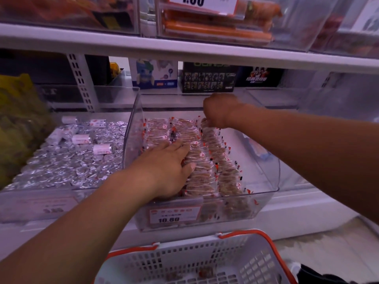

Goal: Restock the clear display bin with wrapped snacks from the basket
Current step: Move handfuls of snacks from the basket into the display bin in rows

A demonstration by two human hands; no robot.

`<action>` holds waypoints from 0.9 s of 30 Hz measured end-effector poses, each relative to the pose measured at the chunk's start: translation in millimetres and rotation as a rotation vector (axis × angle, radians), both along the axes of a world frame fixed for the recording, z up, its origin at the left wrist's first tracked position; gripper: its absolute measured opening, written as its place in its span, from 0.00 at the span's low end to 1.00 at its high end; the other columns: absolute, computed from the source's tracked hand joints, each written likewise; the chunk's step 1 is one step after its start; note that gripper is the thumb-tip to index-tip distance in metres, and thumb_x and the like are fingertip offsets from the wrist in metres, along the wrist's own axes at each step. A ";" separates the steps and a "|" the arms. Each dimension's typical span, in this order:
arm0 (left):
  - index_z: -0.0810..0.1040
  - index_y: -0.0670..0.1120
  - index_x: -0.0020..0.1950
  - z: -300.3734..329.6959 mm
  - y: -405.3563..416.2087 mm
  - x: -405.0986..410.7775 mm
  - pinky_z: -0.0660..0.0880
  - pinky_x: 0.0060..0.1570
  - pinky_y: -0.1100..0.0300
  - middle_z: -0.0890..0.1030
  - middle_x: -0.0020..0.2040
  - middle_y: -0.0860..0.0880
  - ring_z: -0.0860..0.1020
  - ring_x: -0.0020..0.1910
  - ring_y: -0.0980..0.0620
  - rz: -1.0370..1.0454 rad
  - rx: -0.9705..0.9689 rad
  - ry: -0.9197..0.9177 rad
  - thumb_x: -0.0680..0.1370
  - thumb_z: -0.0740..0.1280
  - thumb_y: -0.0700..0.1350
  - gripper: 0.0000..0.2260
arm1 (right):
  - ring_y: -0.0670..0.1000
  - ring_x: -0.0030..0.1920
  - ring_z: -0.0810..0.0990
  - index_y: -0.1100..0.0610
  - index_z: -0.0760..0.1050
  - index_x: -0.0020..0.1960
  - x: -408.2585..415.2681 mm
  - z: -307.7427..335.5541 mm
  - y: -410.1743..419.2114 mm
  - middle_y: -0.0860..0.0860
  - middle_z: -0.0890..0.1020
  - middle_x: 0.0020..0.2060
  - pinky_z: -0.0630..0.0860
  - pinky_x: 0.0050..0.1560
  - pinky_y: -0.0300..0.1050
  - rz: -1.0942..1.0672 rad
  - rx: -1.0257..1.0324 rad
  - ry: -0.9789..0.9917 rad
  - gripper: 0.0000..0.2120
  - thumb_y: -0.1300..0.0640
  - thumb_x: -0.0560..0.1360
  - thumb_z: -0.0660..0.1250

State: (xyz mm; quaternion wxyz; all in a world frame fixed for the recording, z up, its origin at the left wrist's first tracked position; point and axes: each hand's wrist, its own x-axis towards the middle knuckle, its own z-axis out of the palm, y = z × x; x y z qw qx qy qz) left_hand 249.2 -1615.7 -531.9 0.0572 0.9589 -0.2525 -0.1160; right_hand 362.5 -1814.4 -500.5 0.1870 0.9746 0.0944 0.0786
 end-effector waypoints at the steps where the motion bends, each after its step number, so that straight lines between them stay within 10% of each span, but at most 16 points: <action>1: 0.46 0.55 0.81 0.2 0.0 -0.2 0.49 0.78 0.47 0.44 0.81 0.54 0.47 0.80 0.47 -0.002 -0.001 0.004 0.83 0.49 0.61 0.29 | 0.53 0.39 0.70 0.53 0.71 0.46 0.3 -1.6 -0.8 0.50 0.69 0.35 0.67 0.39 0.46 -0.007 0.004 0.001 0.12 0.47 0.75 0.71; 8: 0.46 0.54 0.81 0.2 -0.3 -0.6 0.50 0.78 0.49 0.46 0.82 0.53 0.48 0.80 0.47 -0.003 -0.005 -0.011 0.83 0.50 0.61 0.29 | 0.59 0.51 0.79 0.60 0.76 0.57 -0.9 0.9 0.2 0.58 0.79 0.51 0.71 0.45 0.47 -0.032 -0.018 0.001 0.11 0.58 0.76 0.69; 15: 0.47 0.54 0.81 -2.2 1.3 1.6 0.51 0.77 0.48 0.47 0.82 0.53 0.49 0.80 0.47 -0.010 -0.008 -0.016 0.82 0.50 0.61 0.29 | 0.58 0.41 0.74 0.56 0.70 0.40 0.4 -1.4 1.0 0.59 0.80 0.46 0.68 0.41 0.46 0.031 -0.042 -0.014 0.08 0.63 0.74 0.68; 20: 0.53 0.52 0.80 0.1 -0.4 -0.9 0.56 0.76 0.47 0.54 0.81 0.51 0.54 0.79 0.46 -0.014 -0.064 -0.042 0.83 0.53 0.59 0.28 | 0.60 0.50 0.80 0.59 0.77 0.54 -5.5 -3.2 3.9 0.58 0.81 0.51 0.72 0.44 0.49 0.026 -0.160 -0.062 0.08 0.63 0.74 0.69; 27: 0.80 0.49 0.47 25.8 8.6 -40.4 0.78 0.46 0.50 0.82 0.43 0.48 0.79 0.44 0.46 0.000 -0.383 -0.434 0.79 0.64 0.50 0.08 | 0.62 0.53 0.80 0.58 0.76 0.52 -64.9 29.7 24.6 0.59 0.80 0.54 0.71 0.43 0.49 -0.046 0.029 -0.020 0.04 0.63 0.77 0.67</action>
